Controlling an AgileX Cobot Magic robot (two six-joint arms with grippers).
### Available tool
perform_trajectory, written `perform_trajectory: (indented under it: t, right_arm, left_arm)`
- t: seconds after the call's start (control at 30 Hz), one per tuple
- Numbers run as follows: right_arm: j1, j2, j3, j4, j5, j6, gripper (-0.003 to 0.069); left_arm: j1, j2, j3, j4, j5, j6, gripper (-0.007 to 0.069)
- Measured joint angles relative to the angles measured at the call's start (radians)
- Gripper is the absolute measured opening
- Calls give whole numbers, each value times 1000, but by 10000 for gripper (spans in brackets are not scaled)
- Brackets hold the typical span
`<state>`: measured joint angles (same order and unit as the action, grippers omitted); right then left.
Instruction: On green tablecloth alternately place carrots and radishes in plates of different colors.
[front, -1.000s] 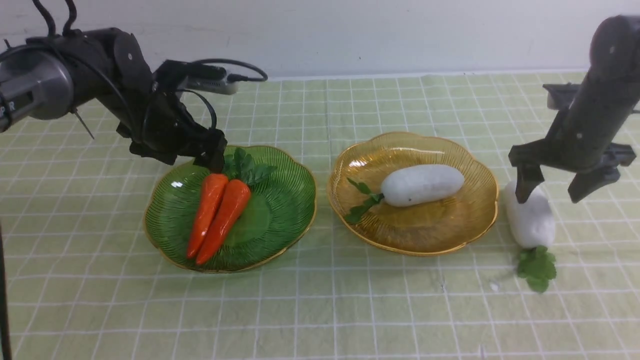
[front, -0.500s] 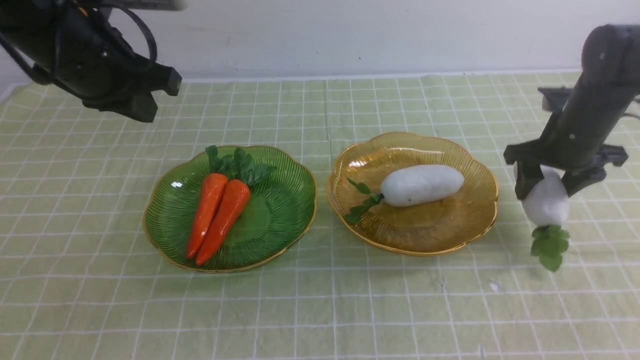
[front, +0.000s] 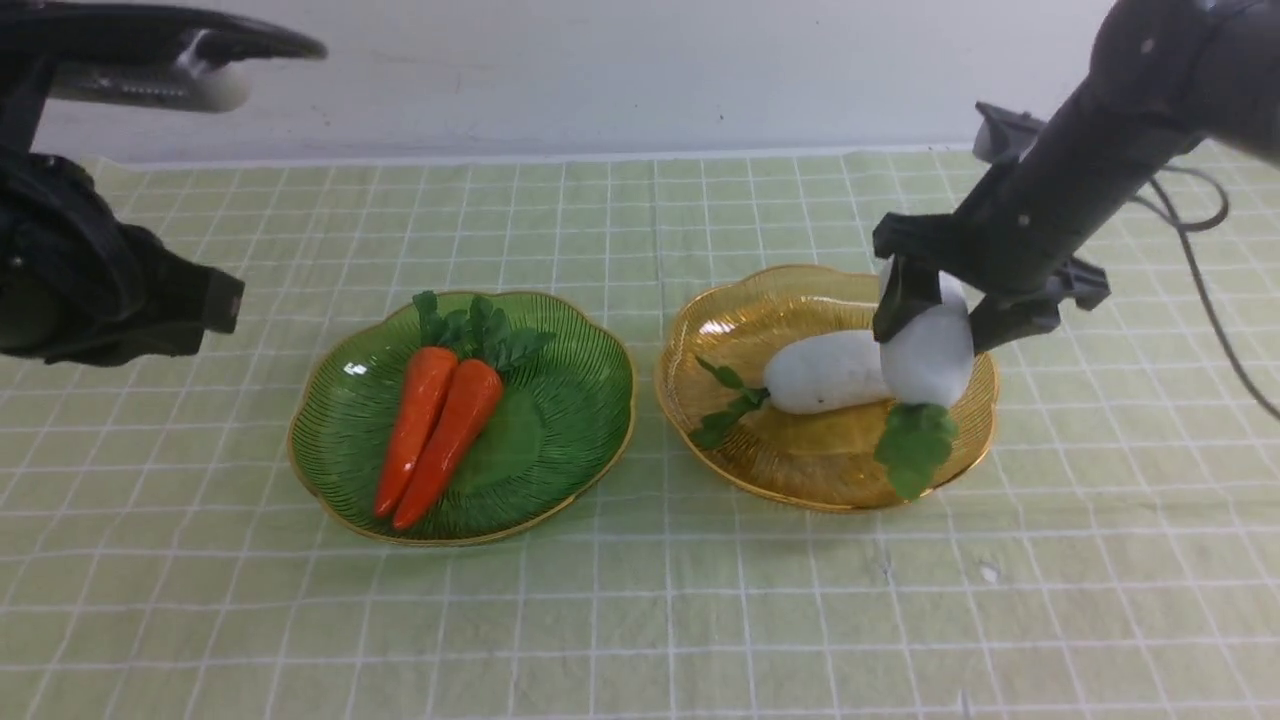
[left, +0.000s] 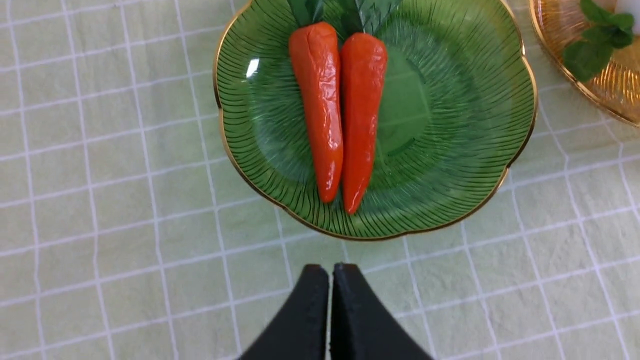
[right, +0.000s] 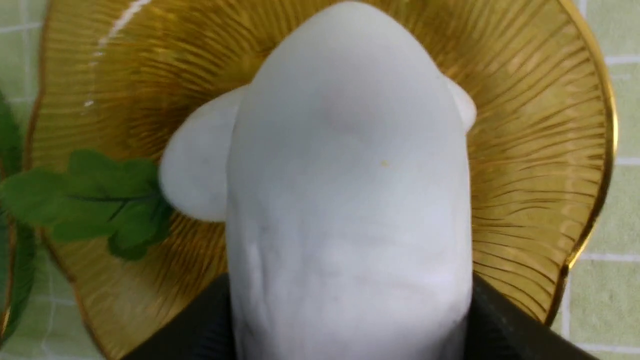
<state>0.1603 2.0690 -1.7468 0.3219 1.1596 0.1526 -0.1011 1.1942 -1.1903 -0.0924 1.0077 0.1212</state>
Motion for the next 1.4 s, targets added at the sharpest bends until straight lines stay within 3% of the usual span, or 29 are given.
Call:
perform_trajectory:
  t: [0.1, 0.27, 0.5, 0.57, 0.63, 0.7, 0.77, 0.8, 0.83, 0.87, 0.9, 0.93, 1.0, 1.1, 1.13, 1.2, 1.23, 1.27, 1.33, 1.4]
  right_arm:
    - [-5, 47, 0, -8, 0, 81, 496]
    - [-3, 76, 0, 8, 3, 93, 596]
    - [-5, 69, -63, -8, 66, -22, 615]
    - [-5, 20, -90, -37, 65, -78, 575]
    - [-5, -101, -97, -74, 71, -104, 472]
    - [-5, -165, -98, -87, 74, -109, 422]
    - [-5, -308, -98, -93, 78, -120, 283]
    - [-5, -321, -98, -93, 80, -122, 272]
    - [-5, -439, -86, -93, 80, -127, 172]
    - [-5, -439, -86, -93, 80, -127, 160]
    - [-5, -550, -51, -93, 82, -136, 71]
    - [-5, -622, -18, -93, 77, -143, 36]
    - [-5, -697, 27, -93, 54, -153, 15]
    - [-5, -1020, 293, -93, -182, -220, -13]
    - [-5, -1020, 311, -93, -198, -222, -13]
    - [-5, -1248, 571, -93, -442, -253, -15]
    - [-5, -1266, 592, -93, -442, -253, -15]
    - [-5, -1412, 745, -93, -616, -268, -15]
    - [-5, -1570, 949, -93, -803, -284, -15]
    - [-5, -1710, 1099, -93, -911, -299, -15]
  left_arm:
    - [0, -31, 11, 4, 1, 0, -8]
    - [0, -60, 11, 10, 2, -1, -8]
    - [0, -67, 11, 17, 12, -1, -8]
    - [0, -67, 11, 17, 17, -1, -8]
    - [0, -67, 11, 20, 36, -1, -8]
    - [0, -67, 11, 20, 39, -1, -8]
    - [0, -67, 11, 20, 39, -1, -8]
    - [0, -68, 11, 20, 39, -1, -8]
    - [0, -68, 11, 20, 39, -1, -8]
    - [0, -68, 11, 20, 39, -1, -8]
    - [0, -68, 11, 20, 39, -1, -8]
    - [0, -68, 11, 20, 39, -1, -8]
    - [0, -68, 11, 20, 39, -1, -8]
    - [0, -68, 11, 20, 41, -1, -8]
    - [0, -68, 11, 20, 41, -1, -8]
    - [0, -68, 11, 20, 52, -1, -8]
    - [0, -68, 11, 20, 53, -1, -8]
    - [0, -68, 11, 20, 62, -1, -8]
    - [0, -68, 11, 16, 64, -2, -8]
    - [0, -68, 11, 0, 66, -2, -8]
